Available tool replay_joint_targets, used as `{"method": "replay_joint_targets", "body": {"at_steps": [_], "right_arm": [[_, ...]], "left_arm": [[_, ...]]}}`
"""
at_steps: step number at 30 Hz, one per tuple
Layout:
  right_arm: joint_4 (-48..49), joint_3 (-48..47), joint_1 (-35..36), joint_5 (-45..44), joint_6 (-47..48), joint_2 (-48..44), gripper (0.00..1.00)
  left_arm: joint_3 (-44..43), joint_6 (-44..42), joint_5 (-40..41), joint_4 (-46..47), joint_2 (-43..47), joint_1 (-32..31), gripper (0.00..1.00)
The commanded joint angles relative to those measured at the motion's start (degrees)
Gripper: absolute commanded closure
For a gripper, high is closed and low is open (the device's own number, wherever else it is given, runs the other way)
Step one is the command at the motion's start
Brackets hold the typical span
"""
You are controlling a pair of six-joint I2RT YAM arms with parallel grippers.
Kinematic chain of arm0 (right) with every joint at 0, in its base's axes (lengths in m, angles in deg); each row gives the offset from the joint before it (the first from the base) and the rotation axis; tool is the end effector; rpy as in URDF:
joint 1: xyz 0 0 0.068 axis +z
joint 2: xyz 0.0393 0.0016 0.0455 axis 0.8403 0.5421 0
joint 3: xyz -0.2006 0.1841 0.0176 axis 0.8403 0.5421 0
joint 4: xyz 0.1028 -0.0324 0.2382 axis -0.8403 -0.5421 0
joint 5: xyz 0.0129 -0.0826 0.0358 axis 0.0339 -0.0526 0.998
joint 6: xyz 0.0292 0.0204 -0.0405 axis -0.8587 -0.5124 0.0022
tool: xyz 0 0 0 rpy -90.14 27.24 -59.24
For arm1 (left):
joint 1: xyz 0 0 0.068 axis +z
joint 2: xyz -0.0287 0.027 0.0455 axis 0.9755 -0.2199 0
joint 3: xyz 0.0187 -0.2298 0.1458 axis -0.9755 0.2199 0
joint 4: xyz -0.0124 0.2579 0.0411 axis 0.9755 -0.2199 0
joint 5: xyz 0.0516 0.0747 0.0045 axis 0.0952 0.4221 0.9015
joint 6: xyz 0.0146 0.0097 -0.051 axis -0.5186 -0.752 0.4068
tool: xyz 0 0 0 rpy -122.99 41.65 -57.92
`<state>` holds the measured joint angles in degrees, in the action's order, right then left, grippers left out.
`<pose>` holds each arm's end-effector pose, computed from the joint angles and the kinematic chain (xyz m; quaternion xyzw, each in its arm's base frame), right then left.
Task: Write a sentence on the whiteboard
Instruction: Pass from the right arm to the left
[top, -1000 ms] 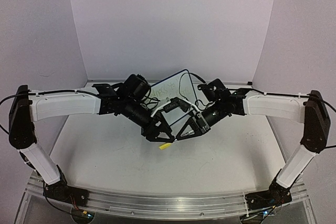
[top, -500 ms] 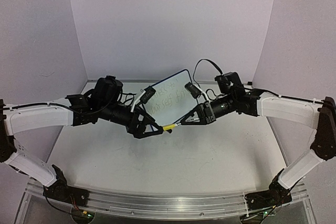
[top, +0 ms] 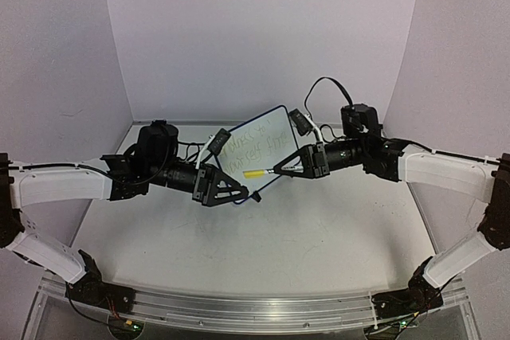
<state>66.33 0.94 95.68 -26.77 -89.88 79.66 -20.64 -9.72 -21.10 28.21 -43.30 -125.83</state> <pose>0.2351 0.2270 0.3050 -0.3879 0.6507 0.6139 0.2221 0.1813 -0.2403 0.2779 0.3572 0.7085 -0.5496 0.2613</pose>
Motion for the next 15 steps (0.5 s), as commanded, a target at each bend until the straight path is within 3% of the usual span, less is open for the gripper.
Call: {"method": "replay_joint_targets", "body": {"at_steps": [1, 4, 10, 15], "right_arm": [[4.31, -0.89, 0.13, 1.59, -1.51, -0.47, 1.0], [4.31, -0.81, 0.24, 1.76, -1.42, 0.1, 1.0], [4.28, -0.46, 0.95, 1.7, -0.98, 1.3, 1.0], [4.22, -0.66, 1.07, 2.84, -0.86, 1.77, 1.0]], "left_arm": [[-0.91, 1.55, -2.73, 3.93, -0.27, 0.13, 0.02], [-1.9, 2.04, -3.35, 4.52, -0.64, 0.11, 0.08], [-3.19, 4.16, -5.63, 6.68, -1.98, 0.11, 0.36], [-3.32, 3.96, -5.49, 6.7, -1.23, 0.11, 0.45]]}}
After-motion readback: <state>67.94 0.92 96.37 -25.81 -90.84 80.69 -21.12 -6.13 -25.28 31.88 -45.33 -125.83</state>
